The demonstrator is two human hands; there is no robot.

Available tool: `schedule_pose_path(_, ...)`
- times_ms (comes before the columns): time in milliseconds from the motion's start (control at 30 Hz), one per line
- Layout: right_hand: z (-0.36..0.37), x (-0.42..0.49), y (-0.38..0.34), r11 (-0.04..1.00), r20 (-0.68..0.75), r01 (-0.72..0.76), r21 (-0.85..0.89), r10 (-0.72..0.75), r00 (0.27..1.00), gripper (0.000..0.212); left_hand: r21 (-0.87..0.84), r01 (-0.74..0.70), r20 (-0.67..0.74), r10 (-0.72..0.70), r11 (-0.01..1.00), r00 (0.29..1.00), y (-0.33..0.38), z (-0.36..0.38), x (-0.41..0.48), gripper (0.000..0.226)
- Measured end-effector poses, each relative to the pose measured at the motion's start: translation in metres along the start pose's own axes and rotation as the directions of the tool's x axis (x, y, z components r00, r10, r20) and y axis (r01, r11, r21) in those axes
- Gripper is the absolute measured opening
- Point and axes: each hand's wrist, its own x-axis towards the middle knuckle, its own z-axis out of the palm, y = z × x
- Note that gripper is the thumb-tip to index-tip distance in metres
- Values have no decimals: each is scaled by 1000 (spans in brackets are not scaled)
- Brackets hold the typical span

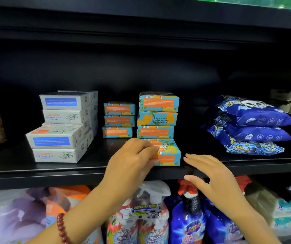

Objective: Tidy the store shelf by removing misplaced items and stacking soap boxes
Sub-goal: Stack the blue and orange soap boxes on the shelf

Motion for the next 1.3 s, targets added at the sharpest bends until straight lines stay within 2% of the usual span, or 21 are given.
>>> schedule_pose_path(233, 2, -1, 0, 1000, -17, 7, -7, -7, 1000, 53, -15, 77, 24, -76, 997, 997, 4, 0, 6, 24)
schedule_pose_path(367, 2, -1, -1, 1000, -28, 9, -8, -10, 1000, 48, 15, 113, 31, -113, 993, 993, 5, 4, 11, 23)
schedule_pose_path(500, 3, -2, -2, 1000, -22, -1, -6, 1, 1000, 47, 31, 150, 65, -152, 988, 986, 2, 6, 17, 31)
schedule_pose_path(733, 0, -2, -5, 1000, -10, -23, 1, 23, 1000, 44, 60, 216, 120, -222, 974, 968, -6, 11, 25, 31)
schedule_pose_path(900, -9, 5, -13, 998, 49, -60, 32, 59, 997, 42, -30, 232, 154, -225, 972, 962, -11, 3, 20, 37)
schedule_pose_path(967, -14, 13, -23, 994, 12, -77, 73, 76, 997, 38, -19, 237, 131, -232, 971, 964, -20, -8, 7, 43)
schedule_pose_path(1100, -10, 46, -62, 990, -149, 58, 127, -39, 988, 31, 41, 299, 149, -301, 953, 942, -42, -34, -24, 58)
schedule_pose_path(1200, 5, 77, -100, 977, -151, 147, 154, -124, 981, 37, -22, 403, 219, -389, 915, 895, -53, -50, -38, 70)
schedule_pose_path(1300, 26, 113, -130, 971, -107, 201, 132, -188, 976, 37, -43, 381, 208, -364, 924, 908, -59, -56, -49, 68)
